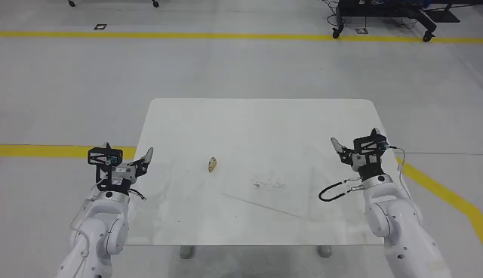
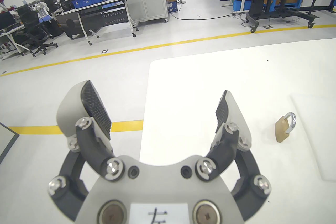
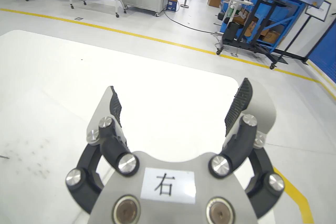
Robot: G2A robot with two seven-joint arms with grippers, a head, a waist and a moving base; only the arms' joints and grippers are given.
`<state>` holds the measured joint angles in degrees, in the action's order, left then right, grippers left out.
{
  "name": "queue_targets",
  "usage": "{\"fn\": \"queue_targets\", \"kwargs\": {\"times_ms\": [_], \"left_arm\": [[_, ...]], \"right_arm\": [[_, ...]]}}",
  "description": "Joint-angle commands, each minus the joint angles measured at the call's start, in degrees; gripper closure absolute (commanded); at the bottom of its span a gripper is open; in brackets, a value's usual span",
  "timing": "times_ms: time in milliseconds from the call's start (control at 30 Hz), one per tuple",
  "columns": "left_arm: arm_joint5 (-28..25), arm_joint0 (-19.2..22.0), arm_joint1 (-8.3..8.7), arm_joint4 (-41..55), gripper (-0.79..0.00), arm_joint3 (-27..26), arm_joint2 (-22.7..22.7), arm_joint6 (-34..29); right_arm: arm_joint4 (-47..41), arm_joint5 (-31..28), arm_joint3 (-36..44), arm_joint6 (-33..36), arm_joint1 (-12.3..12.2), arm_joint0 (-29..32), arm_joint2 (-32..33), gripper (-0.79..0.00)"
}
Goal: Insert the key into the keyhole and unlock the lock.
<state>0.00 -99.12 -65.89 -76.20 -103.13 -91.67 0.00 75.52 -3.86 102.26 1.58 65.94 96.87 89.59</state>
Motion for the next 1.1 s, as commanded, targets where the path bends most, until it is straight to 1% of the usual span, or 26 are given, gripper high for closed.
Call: {"fn": "queue_targets", "kwargs": {"times_ms": [0,100,200,267,367,433,533,667,700,733,767,800,833,900,933,1067], "left_arm": [[0.0,0.0,0.0,0.0,-0.785,0.0,0.0,0.0],[0.0,0.0,0.0,0.0,-0.785,0.0,0.0,0.0],[0.0,0.0,0.0,0.0,-0.785,0.0,0.0,0.0],[0.0,0.0,0.0,0.0,-0.785,0.0,0.0,0.0],[0.0,0.0,0.0,0.0,-0.785,0.0,0.0,0.0],[0.0,0.0,0.0,0.0,-0.785,0.0,0.0,0.0],[0.0,0.0,0.0,0.0,-0.785,0.0,0.0,0.0],[0.0,0.0,0.0,0.0,-0.785,0.0,0.0,0.0],[0.0,0.0,0.0,0.0,-0.785,0.0,0.0,0.0],[0.0,0.0,0.0,0.0,-0.785,0.0,0.0,0.0],[0.0,0.0,0.0,0.0,-0.785,0.0,0.0,0.0],[0.0,0.0,0.0,0.0,-0.785,0.0,0.0,0.0],[0.0,0.0,0.0,0.0,-0.785,0.0,0.0,0.0],[0.0,0.0,0.0,0.0,-0.785,0.0,0.0,0.0],[0.0,0.0,0.0,0.0,-0.785,0.0,0.0,0.0],[0.0,0.0,0.0,0.0,-0.785,0.0,0.0,0.0]], "right_arm": [[0.2,-4.4,-1.9,2.4,-0.1,-2.9,-1.3,-0.785],[-0.6,-11.6,-5.2,4.1,-0.1,-7.1,-3.9,-0.785],[-2.0,-20.6,-8.5,4.4,-0.2,-10.4,-6.5,-0.785],[-1.8,-27.8,-10.5,4.8,-0.3,-12.4,-8.5,-0.785],[-3.2,-40.1,-15.0,5.1,-0.5,-15.9,-11.6,-0.785],[-1.2,-45.1,-17.4,5.6,-0.5,-18.1,-14.3,-0.785],[1.4,-51.1,-20.6,3.9,-0.4,-20.6,-18.0,-0.785],[6.5,-52.3,-23.7,2.0,0.0,-22.9,-22.2,-0.785],[8.0,-51.4,-24.3,2.0,0.1,-23.6,-23.2,-0.779],[9.1,-50.6,-24.9,1.7,0.3,-24.1,-24.2,-0.702],[9.7,-50.3,-25.5,1.2,0.4,-24.6,-25.0,-0.662],[10.4,-50.6,-25.8,0.6,0.5,-25.1,-25.8,-0.486],[11.1,-50.8,-26.2,0.0,0.5,-25.5,-26.4,-0.403],[12.4,-50.5,-26.8,-0.8,0.6,-26.2,-27.3,-0.357],[13.2,-49.9,-26.9,-0.9,0.6,-26.5,-27.7,-0.311],[14.4,-49.6,-27.7,-1.6,0.9,-27.6,-29.6,-0.237]]}}
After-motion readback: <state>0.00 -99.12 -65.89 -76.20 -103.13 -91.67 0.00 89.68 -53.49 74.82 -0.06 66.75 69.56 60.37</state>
